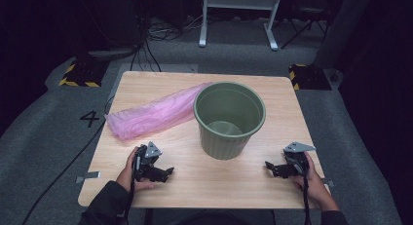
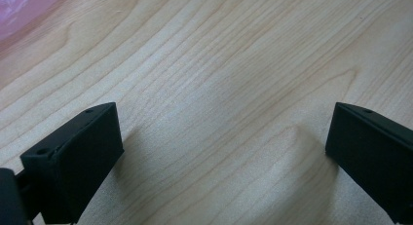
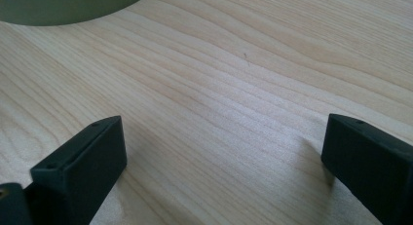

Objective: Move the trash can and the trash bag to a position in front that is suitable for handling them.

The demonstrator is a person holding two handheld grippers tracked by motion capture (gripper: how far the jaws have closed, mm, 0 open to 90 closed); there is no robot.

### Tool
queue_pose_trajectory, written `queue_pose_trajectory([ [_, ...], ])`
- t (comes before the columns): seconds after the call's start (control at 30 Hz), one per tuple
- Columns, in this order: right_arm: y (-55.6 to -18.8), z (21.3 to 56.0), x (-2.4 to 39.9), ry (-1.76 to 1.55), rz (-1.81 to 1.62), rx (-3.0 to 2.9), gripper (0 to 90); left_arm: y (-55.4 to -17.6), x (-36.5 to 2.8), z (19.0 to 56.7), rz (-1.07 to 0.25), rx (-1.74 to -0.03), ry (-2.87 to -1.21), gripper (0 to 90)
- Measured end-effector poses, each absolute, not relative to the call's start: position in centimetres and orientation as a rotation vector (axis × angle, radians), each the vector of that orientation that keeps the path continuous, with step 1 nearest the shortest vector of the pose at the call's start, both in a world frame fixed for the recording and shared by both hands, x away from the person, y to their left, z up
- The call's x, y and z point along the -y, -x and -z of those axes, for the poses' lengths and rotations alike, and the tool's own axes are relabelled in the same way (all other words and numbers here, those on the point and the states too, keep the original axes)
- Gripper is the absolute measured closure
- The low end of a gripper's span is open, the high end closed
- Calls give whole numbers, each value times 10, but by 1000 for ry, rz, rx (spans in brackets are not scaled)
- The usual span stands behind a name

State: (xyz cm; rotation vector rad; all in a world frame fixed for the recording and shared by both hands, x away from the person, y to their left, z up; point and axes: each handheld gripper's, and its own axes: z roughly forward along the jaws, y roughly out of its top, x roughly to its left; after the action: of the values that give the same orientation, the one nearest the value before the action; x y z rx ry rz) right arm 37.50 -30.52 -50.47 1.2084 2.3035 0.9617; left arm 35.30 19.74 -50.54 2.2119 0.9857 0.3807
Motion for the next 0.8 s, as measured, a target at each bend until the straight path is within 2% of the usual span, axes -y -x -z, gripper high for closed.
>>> queue_pose_trajectory([
  [0.37,-374,504,305,-1178,-972,-2311,50,-356,-191,505,-385,-1001,-2208,1],
  [0.8,-375,504,307,-1161,-982,-2333,49,-361,-179,505,-357,-919,-2233,4],
])
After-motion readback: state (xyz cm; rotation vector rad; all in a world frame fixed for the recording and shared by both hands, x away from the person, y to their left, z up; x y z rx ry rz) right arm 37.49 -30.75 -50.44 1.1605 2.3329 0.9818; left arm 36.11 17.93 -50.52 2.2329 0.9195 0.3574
